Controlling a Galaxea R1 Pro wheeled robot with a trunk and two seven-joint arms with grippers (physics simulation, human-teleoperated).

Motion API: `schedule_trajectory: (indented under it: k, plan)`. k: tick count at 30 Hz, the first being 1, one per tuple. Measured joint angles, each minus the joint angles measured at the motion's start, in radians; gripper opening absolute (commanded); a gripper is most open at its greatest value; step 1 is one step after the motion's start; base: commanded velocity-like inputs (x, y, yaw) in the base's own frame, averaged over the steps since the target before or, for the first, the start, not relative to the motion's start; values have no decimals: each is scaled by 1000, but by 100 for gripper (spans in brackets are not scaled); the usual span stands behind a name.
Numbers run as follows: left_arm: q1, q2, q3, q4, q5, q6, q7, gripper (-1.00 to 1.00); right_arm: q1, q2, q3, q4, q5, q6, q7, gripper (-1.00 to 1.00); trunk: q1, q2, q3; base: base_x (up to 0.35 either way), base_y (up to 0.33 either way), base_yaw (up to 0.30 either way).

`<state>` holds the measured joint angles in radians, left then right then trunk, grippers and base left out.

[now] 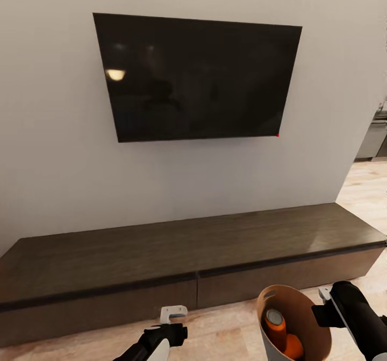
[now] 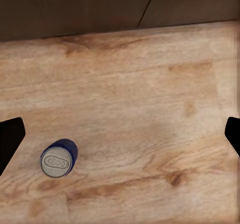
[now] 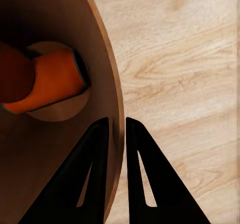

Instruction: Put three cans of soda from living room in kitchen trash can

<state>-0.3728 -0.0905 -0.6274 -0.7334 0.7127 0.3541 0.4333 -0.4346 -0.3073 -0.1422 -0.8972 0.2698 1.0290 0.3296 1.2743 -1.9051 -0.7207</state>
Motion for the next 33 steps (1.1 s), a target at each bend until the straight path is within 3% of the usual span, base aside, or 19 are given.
schedule_trajectory:
  k: [11, 29, 33]
  plan:
    - [0, 0, -18, 0, -1, -2, -1, 100, 2, 2, 6, 0, -15, 3, 2, -100, 0, 0, 0, 165, 24, 0]
    - [0, 0, -23, 1, -1, -1, -1, 100, 3, 3, 9, 0, -7, 2, 0, -100, 0, 0, 0, 25, 21, 0]
    - [0, 0, -23, 15, -1, -3, -1, 100, 4, 4, 8, 1, -26, 4, 3, -100, 0, 0, 0, 31, 40, 0]
